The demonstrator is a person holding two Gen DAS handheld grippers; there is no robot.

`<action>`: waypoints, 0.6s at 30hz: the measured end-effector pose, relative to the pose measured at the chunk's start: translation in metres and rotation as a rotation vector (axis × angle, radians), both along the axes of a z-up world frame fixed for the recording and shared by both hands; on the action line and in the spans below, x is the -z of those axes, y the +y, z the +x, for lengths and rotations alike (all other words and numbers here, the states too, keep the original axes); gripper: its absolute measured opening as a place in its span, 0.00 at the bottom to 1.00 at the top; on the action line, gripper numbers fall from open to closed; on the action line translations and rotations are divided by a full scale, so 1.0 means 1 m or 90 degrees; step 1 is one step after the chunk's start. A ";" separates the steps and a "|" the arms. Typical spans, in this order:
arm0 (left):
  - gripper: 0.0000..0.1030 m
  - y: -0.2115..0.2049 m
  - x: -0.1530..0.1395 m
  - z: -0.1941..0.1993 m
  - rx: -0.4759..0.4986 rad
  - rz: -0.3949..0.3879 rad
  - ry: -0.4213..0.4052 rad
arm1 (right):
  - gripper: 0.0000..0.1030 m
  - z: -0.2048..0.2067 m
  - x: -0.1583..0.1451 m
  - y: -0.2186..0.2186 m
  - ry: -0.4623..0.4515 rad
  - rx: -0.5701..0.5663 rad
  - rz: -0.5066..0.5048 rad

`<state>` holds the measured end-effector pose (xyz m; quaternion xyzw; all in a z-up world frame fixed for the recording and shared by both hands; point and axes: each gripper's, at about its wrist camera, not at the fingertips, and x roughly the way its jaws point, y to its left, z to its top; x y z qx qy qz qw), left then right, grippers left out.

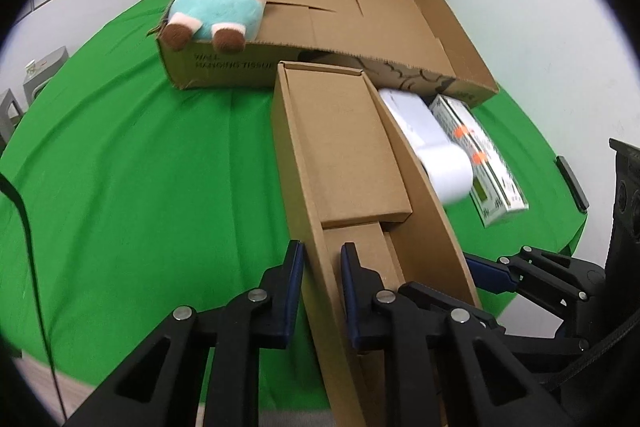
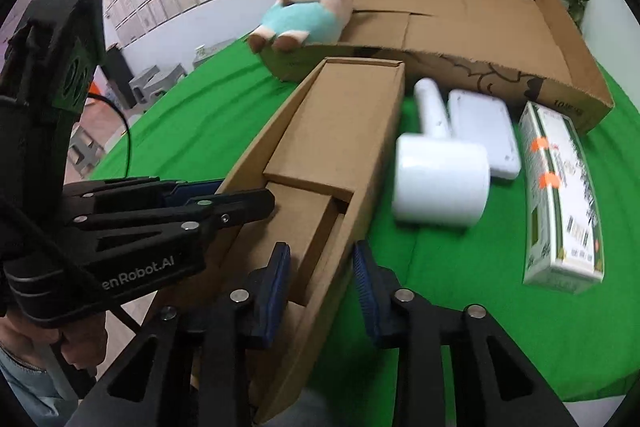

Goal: Organize objects
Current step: 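Grasp the long narrow cardboard box by its wall with the left gripper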

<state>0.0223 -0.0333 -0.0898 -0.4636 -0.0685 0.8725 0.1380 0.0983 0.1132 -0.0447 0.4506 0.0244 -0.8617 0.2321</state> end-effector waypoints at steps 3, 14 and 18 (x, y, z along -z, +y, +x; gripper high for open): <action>0.17 -0.005 0.002 0.009 -0.022 0.011 -0.004 | 0.34 0.001 0.006 -0.002 -0.016 -0.007 -0.005; 0.15 0.002 -0.008 0.011 -0.049 0.004 0.030 | 0.27 0.004 -0.006 -0.004 0.051 0.031 0.006; 0.15 0.006 -0.034 0.014 -0.050 -0.006 0.095 | 0.26 0.009 -0.028 0.003 0.106 0.050 -0.027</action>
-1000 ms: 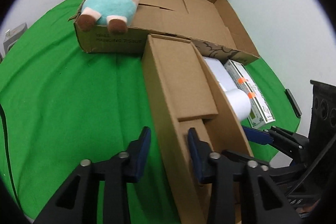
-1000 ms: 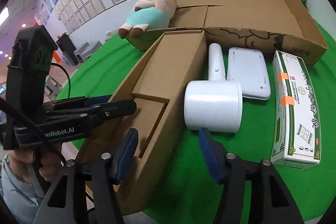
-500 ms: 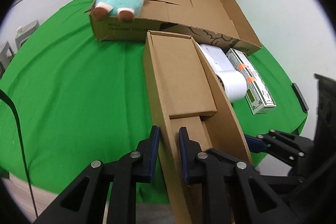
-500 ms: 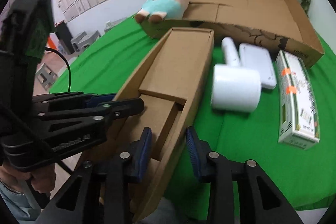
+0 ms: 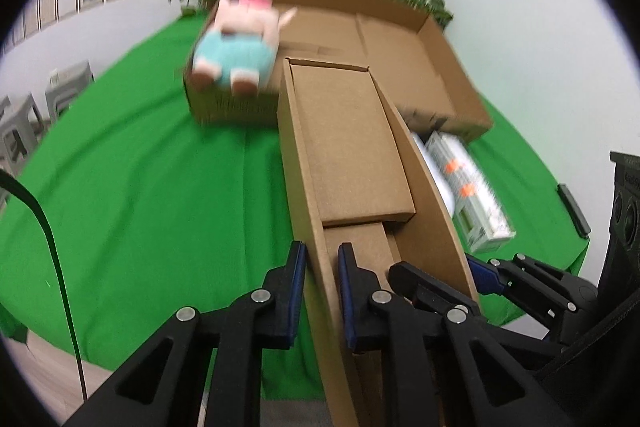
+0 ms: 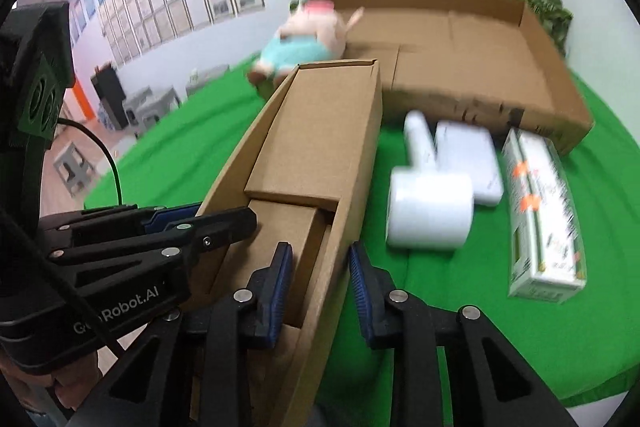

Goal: Organize objects
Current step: 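Grasp the long narrow cardboard box by its wall with the left gripper, then lower the narrow cardboard box into the large box beside the pig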

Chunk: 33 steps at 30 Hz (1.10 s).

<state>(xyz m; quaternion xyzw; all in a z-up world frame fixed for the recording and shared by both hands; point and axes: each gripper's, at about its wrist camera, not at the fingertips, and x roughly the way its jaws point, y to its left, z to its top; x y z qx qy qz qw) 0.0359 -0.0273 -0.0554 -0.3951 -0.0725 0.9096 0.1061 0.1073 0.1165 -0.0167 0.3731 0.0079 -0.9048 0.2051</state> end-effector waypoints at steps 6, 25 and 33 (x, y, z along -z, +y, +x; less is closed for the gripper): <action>0.15 0.007 -0.041 -0.014 0.001 -0.014 0.087 | 0.25 -0.015 -0.041 0.009 0.079 0.020 -0.038; 0.15 0.023 -0.178 -0.173 0.037 -0.024 0.218 | 0.24 -0.165 -0.191 0.024 0.194 0.054 -0.045; 0.15 0.024 -0.156 -0.219 0.039 -0.020 0.152 | 0.24 -0.255 -0.163 0.024 0.122 0.063 -0.050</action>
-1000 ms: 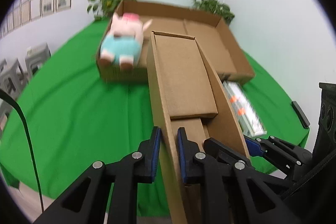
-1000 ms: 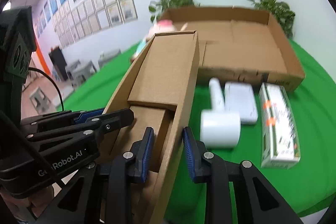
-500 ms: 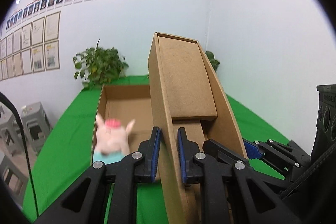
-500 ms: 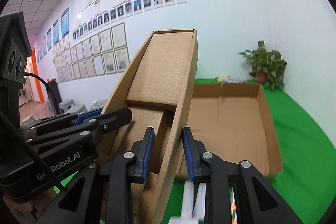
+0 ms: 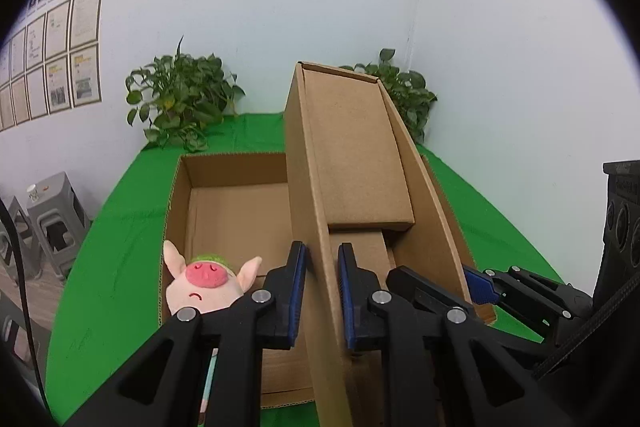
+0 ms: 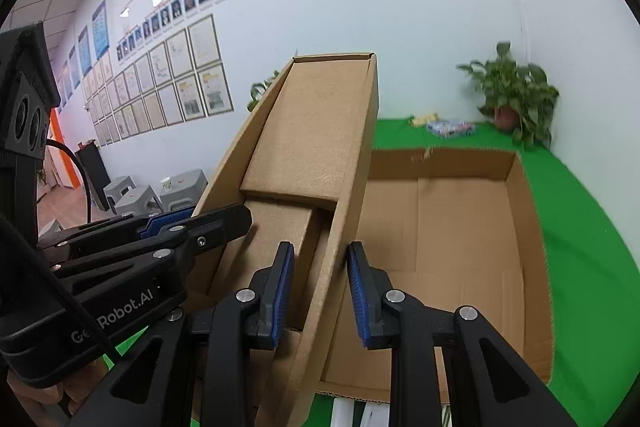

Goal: Organize objects
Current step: 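Lower the narrow cardboard box into the large box beside the pig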

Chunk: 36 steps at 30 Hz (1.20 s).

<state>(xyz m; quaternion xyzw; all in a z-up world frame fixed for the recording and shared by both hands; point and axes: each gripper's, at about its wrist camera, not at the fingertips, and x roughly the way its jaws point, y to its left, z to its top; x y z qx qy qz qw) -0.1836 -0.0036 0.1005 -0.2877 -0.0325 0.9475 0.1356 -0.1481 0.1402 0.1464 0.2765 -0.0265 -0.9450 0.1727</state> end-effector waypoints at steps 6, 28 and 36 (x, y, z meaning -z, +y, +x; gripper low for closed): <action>0.14 -0.004 0.028 -0.020 -0.014 -0.008 -0.038 | 0.24 -0.039 0.043 -0.002 -0.034 -0.007 -0.011; 0.19 -0.013 0.125 -0.061 -0.049 -0.063 -0.142 | 0.06 -0.153 0.212 -0.023 -0.137 0.017 -0.029; 0.19 -0.025 0.102 -0.032 -0.046 -0.074 -0.069 | 0.05 -0.175 0.230 -0.023 -0.163 0.050 0.033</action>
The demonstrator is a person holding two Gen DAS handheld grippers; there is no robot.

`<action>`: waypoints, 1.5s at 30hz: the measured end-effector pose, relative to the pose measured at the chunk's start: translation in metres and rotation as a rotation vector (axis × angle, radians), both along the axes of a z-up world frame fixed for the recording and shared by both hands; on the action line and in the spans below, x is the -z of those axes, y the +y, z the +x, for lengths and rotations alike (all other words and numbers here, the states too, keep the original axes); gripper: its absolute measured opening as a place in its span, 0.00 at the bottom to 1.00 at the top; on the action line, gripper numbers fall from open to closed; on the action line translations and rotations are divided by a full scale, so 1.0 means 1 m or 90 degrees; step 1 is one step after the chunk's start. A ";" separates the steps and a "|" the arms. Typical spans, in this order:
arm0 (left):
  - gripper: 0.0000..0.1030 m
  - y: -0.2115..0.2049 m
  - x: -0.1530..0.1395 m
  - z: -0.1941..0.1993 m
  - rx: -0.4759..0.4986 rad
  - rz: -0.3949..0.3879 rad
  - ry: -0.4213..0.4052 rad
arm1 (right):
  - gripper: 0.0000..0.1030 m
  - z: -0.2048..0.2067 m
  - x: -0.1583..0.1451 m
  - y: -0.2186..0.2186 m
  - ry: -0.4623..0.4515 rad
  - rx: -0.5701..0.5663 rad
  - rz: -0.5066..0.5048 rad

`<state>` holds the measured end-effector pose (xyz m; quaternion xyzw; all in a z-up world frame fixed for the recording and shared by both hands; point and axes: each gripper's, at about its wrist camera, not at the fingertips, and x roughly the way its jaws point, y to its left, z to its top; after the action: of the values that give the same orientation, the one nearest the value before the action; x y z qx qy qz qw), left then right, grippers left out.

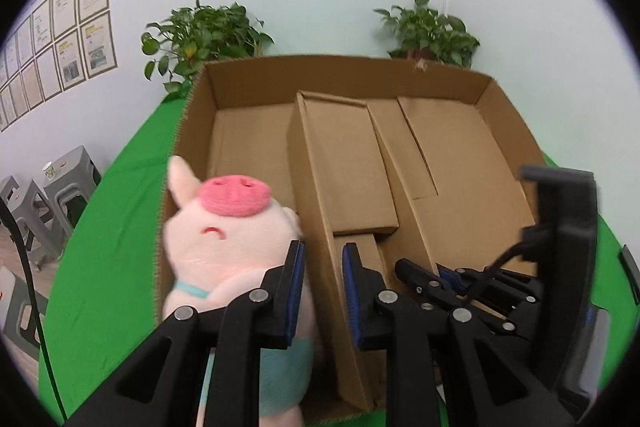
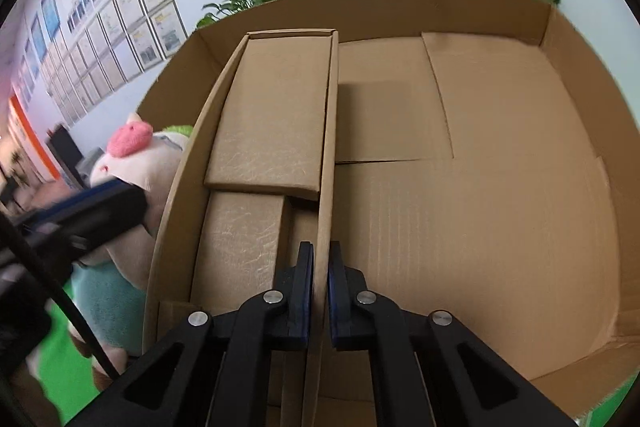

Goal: Organize objects
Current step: 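Lower the narrow cardboard box into the large box beside the pig, then open the left gripper and withdraw from the large box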

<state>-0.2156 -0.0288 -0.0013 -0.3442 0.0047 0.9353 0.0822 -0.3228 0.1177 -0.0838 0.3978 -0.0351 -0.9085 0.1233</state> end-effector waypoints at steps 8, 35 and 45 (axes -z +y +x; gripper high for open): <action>0.19 -0.040 -0.004 0.020 -0.049 0.012 0.021 | 0.11 -0.008 -0.006 -0.028 -0.019 0.004 0.056; 0.80 -0.019 -0.019 0.111 -0.065 0.013 0.165 | 0.99 0.199 -0.075 0.075 0.167 -0.049 -0.021; 0.01 0.010 -0.009 0.132 -0.051 0.009 0.141 | 0.14 0.236 -0.071 0.108 0.167 -0.025 0.025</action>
<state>-0.0837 -0.0186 0.0076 -0.2384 -0.0066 0.9700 0.0465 -0.0868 0.2253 -0.0125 0.2786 0.0071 -0.9506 0.1370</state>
